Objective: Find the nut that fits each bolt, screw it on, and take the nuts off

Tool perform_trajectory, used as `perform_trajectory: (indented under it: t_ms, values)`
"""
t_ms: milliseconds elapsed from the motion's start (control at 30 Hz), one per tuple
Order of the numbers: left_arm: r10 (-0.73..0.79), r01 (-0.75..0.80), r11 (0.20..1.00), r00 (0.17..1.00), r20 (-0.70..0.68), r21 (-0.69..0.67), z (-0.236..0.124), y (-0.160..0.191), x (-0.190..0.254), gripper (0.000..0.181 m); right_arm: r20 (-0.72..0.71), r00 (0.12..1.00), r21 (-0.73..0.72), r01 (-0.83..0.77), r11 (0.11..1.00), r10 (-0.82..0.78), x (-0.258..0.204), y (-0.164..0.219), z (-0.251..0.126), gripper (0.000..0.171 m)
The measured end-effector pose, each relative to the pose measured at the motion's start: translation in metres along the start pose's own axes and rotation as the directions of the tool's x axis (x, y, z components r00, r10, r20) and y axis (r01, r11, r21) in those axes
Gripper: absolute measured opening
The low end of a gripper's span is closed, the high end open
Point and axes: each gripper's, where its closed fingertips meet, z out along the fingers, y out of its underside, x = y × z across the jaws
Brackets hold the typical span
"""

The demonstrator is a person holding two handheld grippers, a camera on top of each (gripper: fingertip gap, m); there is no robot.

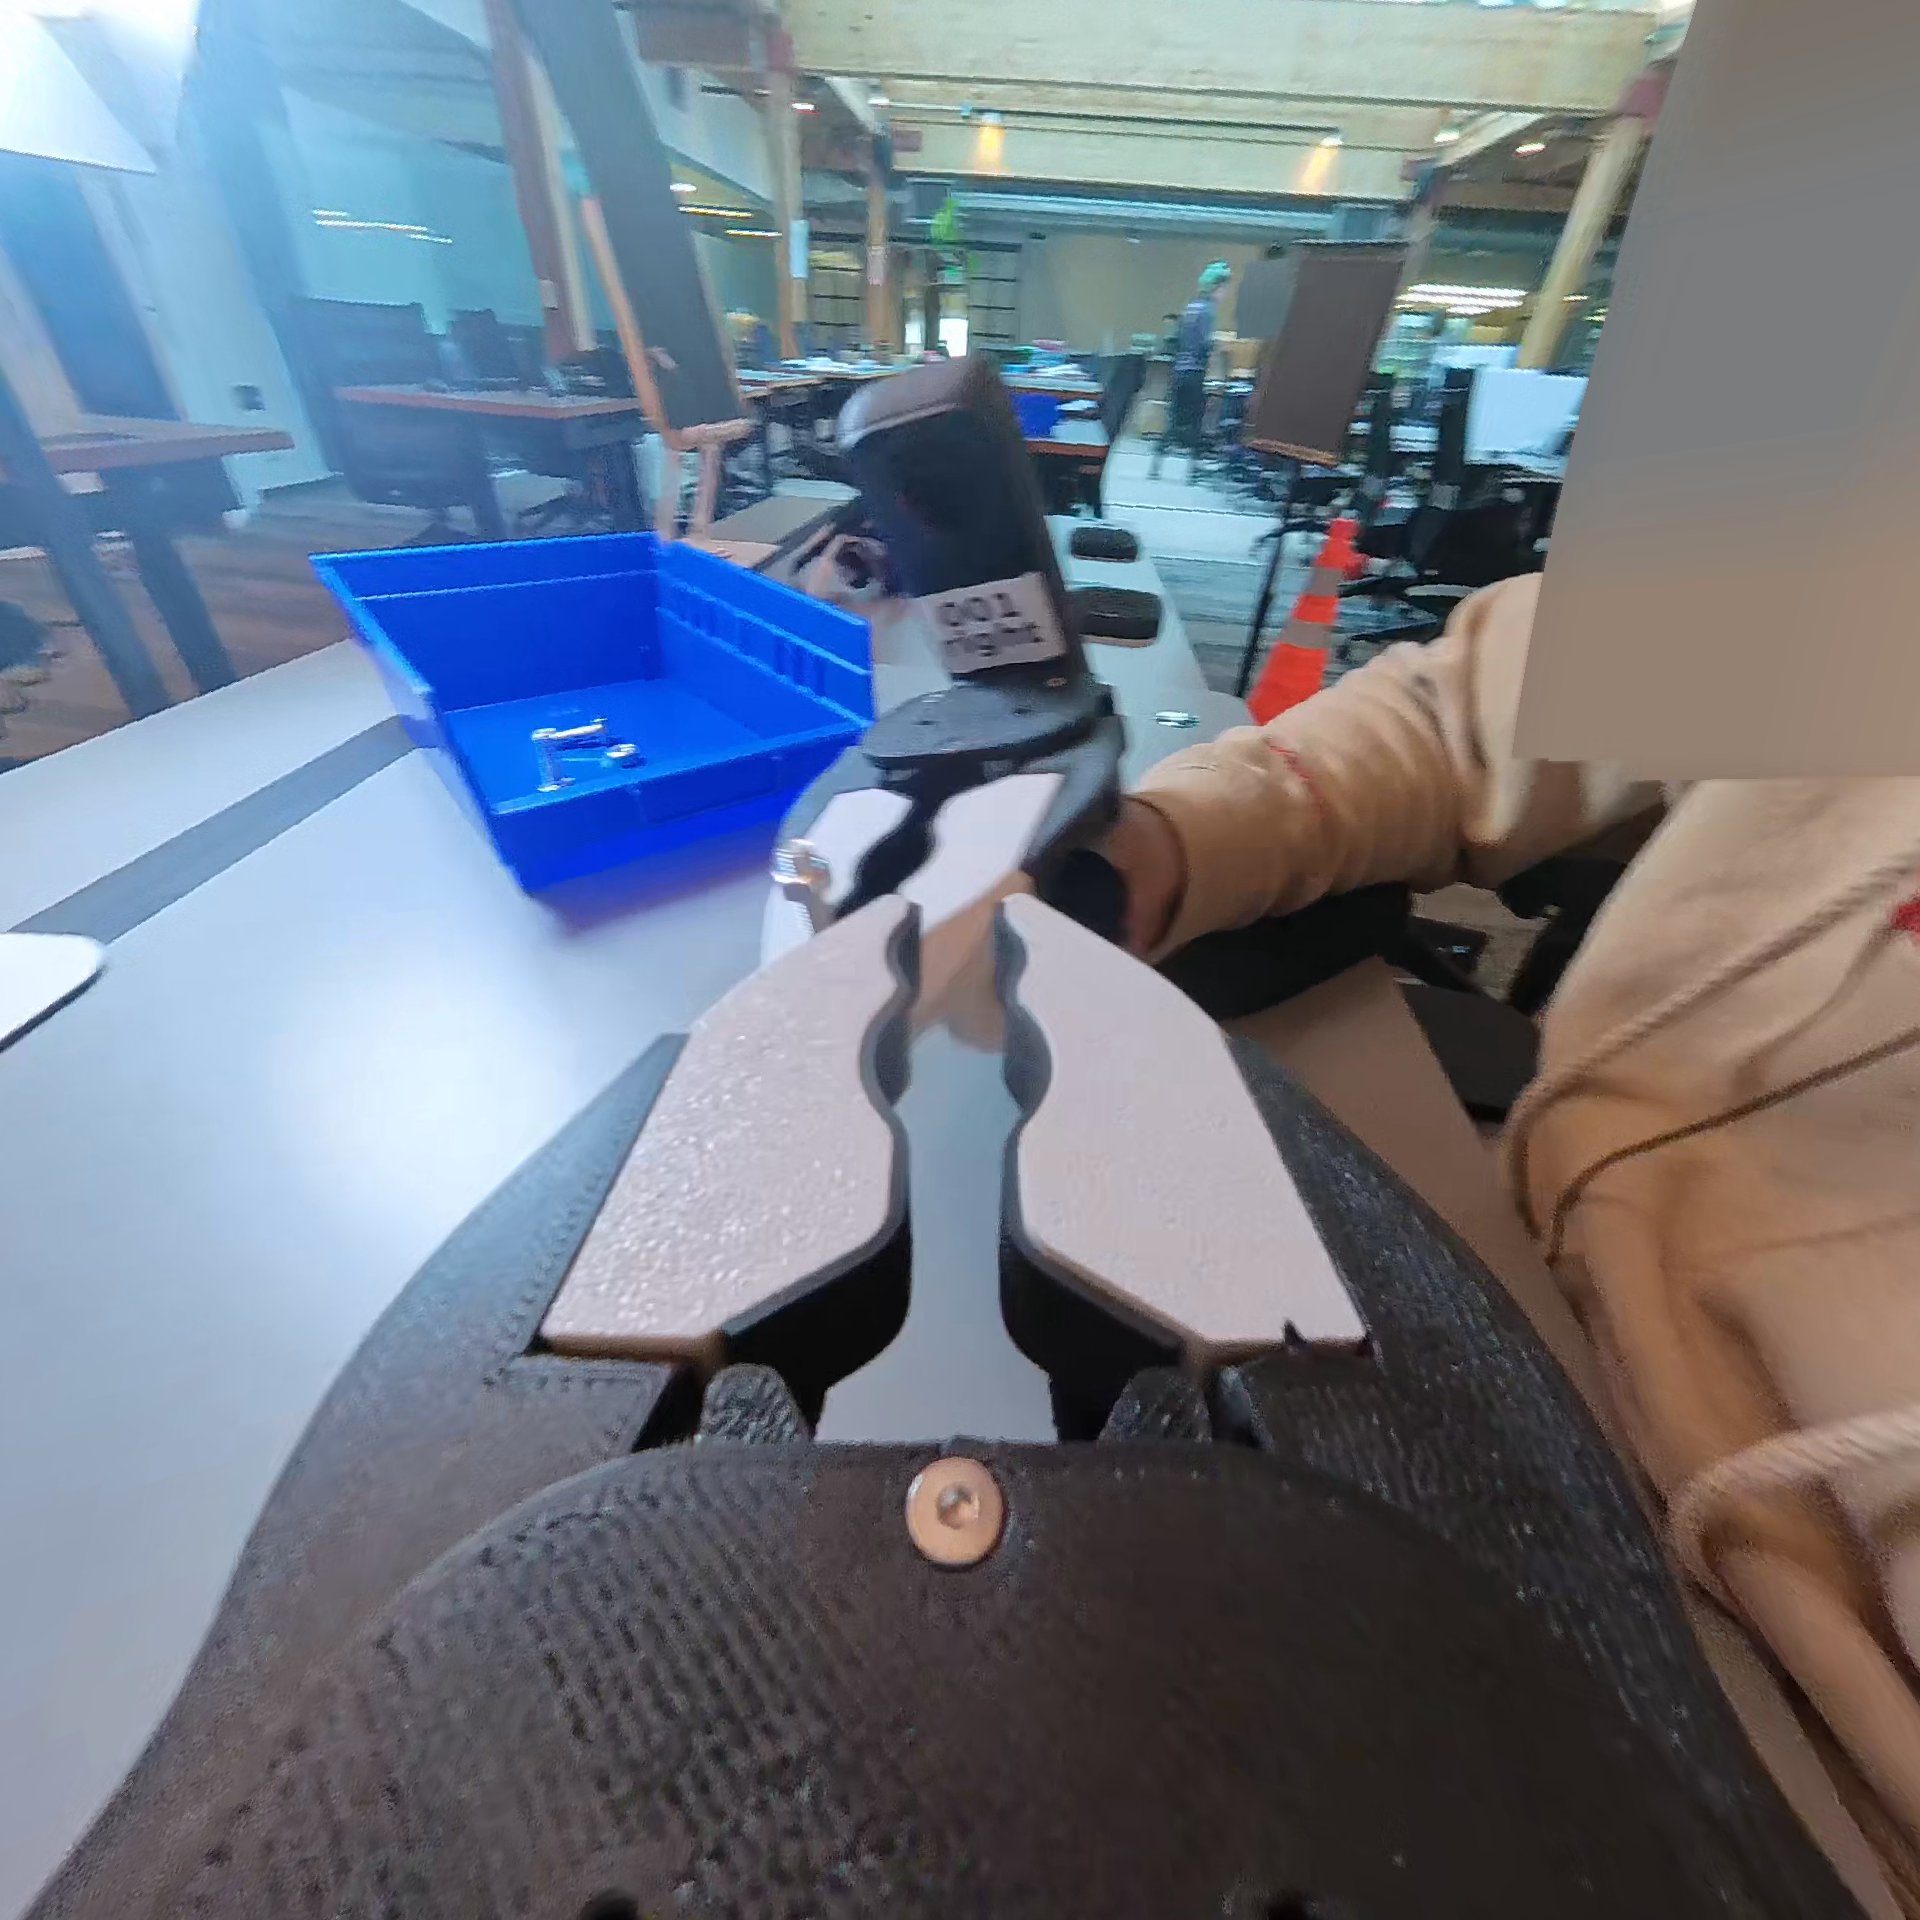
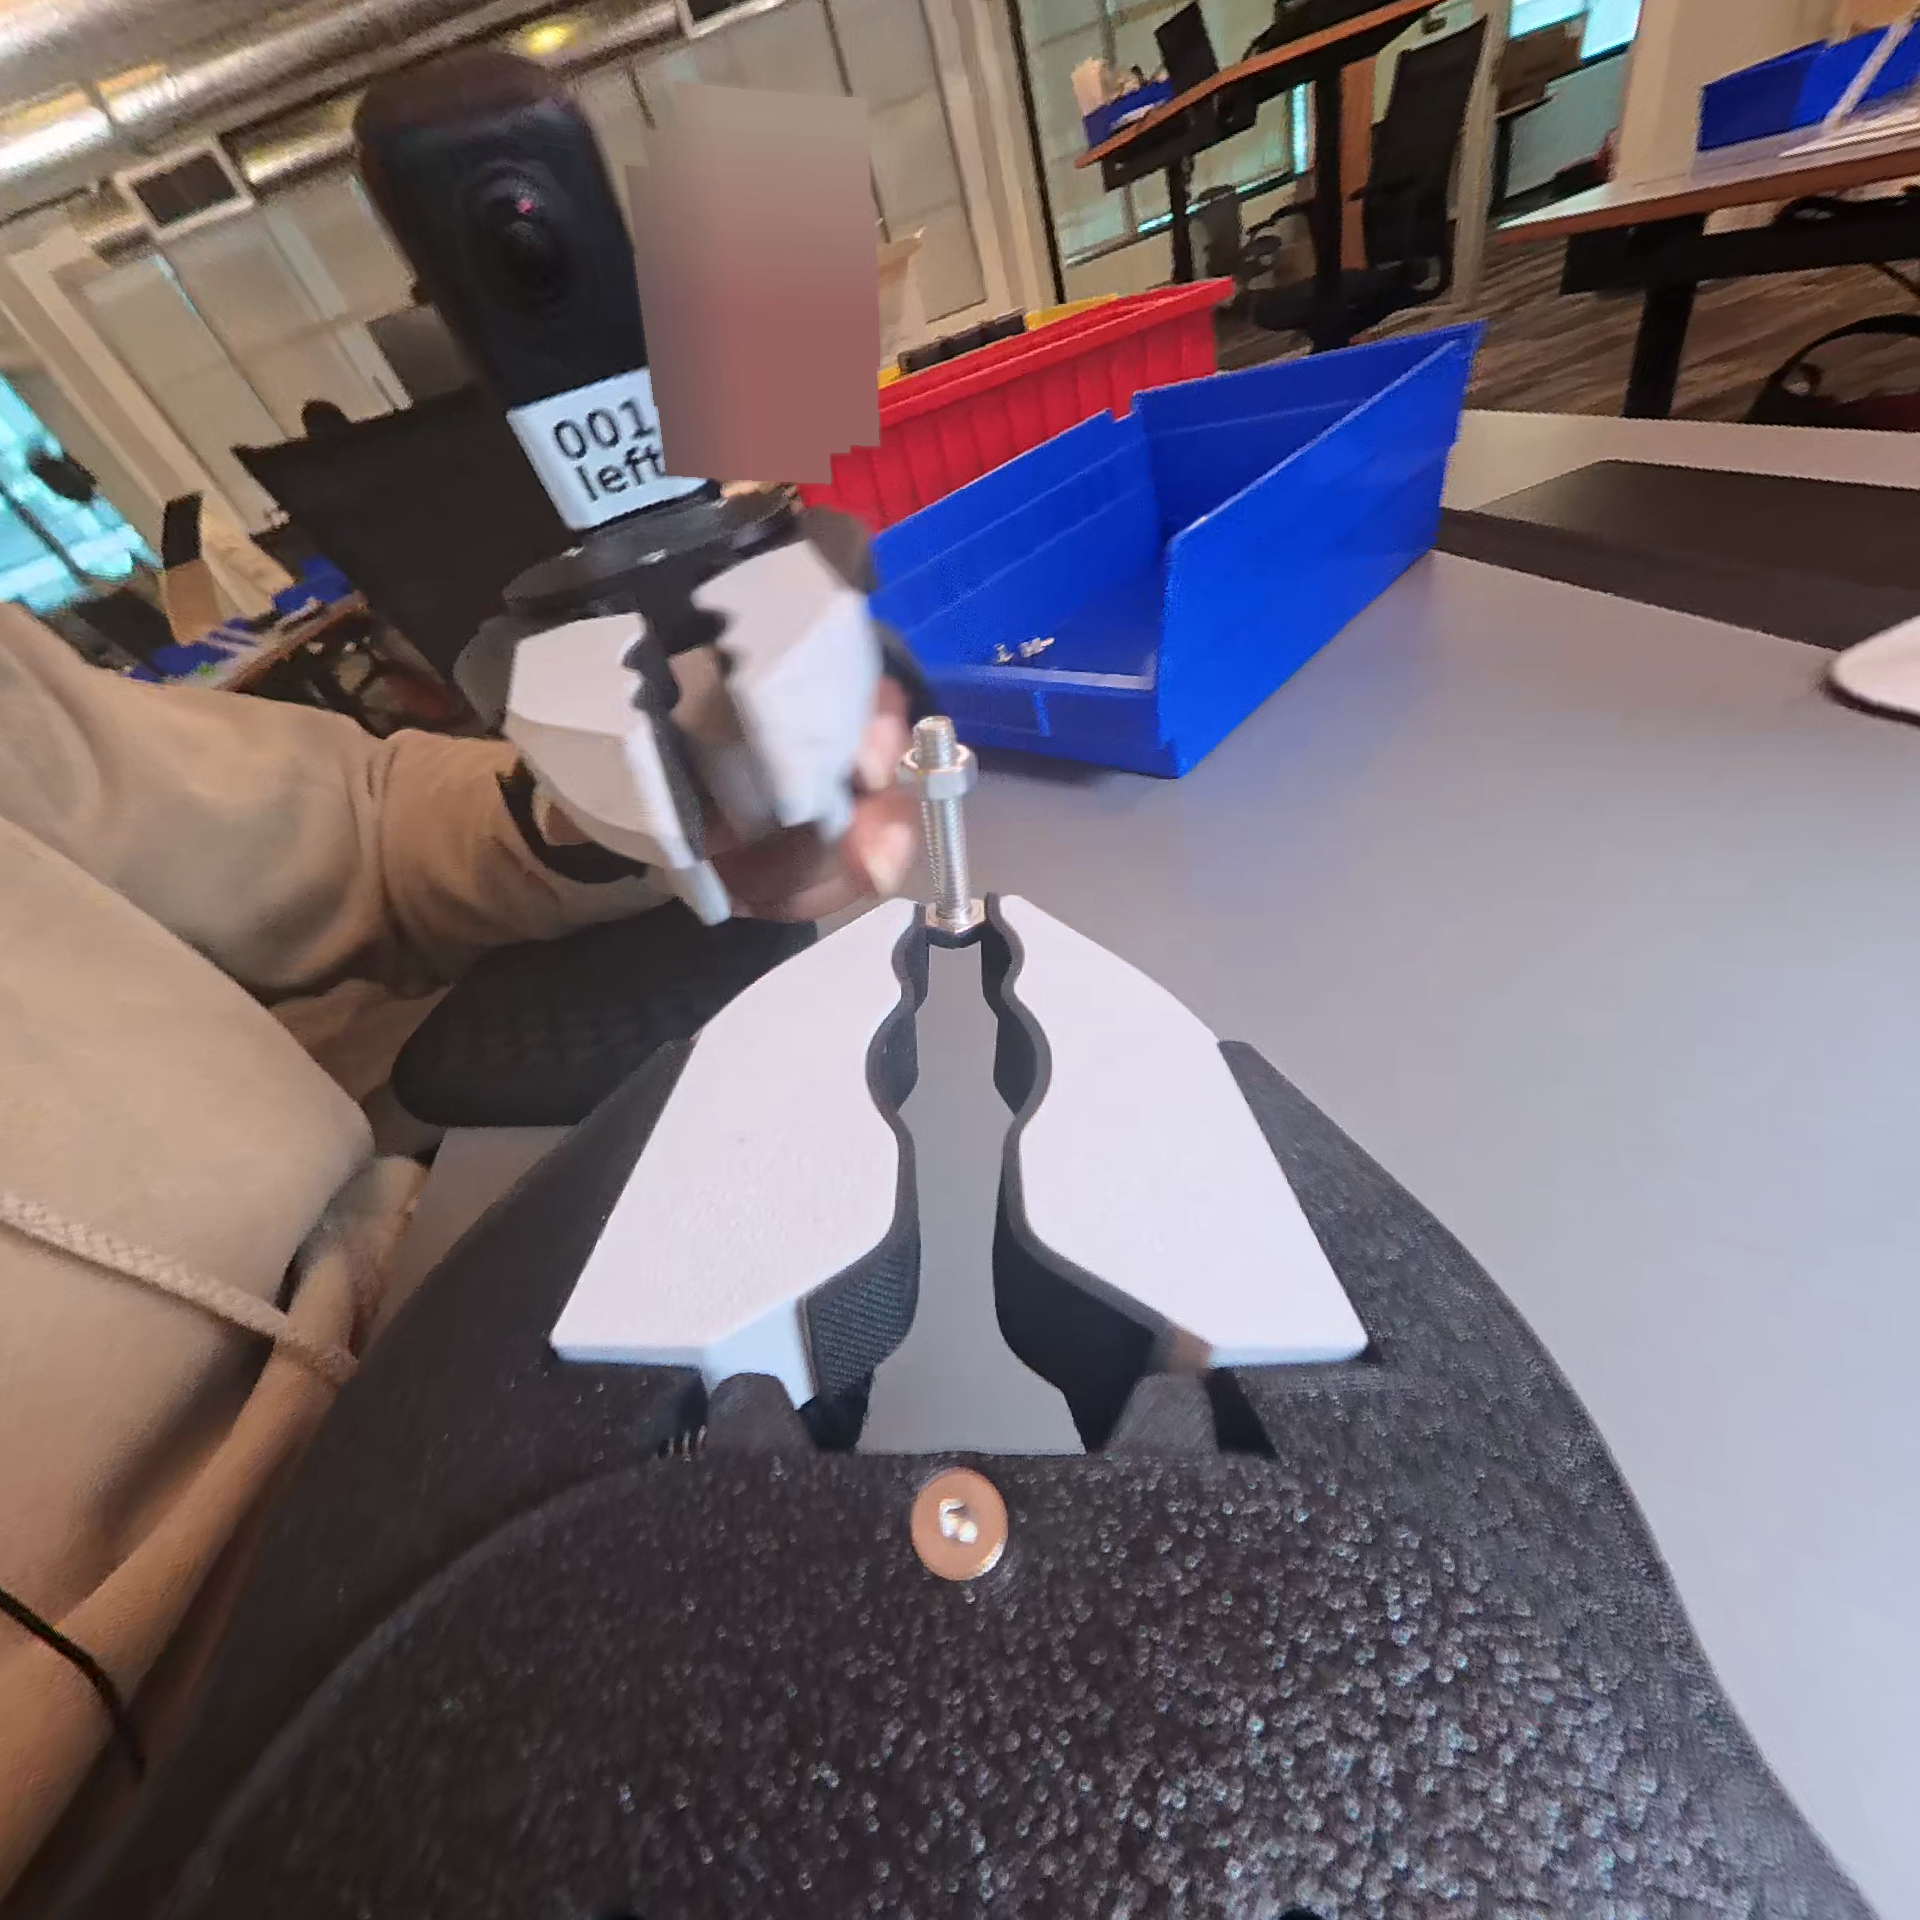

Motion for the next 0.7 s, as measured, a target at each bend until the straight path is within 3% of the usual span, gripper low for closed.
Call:
perform_trajectory:
  t_ms: [100, 300, 400, 433, 467, 700]
  values:
    - [0.022, -0.023, 1.000, 1.000, 0.021, 0.013, -0.001, -0.002, -0.001, 0.016, -0.035, 0.999, 0.011, -0.016, 1.000, 0.016, 0.010, -0.003, -0.006, 0.010]
    - [0.017, -0.018, 1.000, 0.995, 0.103, 0.003, 0.003, 0.002, -0.014, 0.041, 0.029, 1.000, -0.035, 0.009, 0.999, -0.008, -0.008, 0.006, 0.005, 0.010]
    - [0.038, -0.037, 0.999, 0.996, 0.081, -0.013, 0.004, 0.003, -0.009, 0.037, 0.002, 1.000, -0.031, 0.005, 1.000, -0.005, -0.003, 0.005, 0.003, 0.010]
    - [0.038, -0.038, 0.999, 0.998, 0.043, -0.022, 0.002, 0.003, -0.004, 0.017, -0.014, 1.000, -0.016, -0.013, 1.000, 0.013, 0.002, 0.003, 0.001, 0.010]
    - [0.026, -0.026, 1.000, 0.999, 0.029, -0.010, 0.001, 0.001, -0.002, 0.017, -0.022, 0.999, -0.008, -0.029, 1.000, 0.029, 0.005, 0.001, -0.001, 0.010]
    - [-0.005, 0.005, 1.000, 0.993, 0.115, -0.003, 0.002, 0.003, -0.018, 0.039, 0.015, 1.000, -0.031, 0.012, 0.999, -0.011, -0.006, 0.005, 0.005, 0.010]
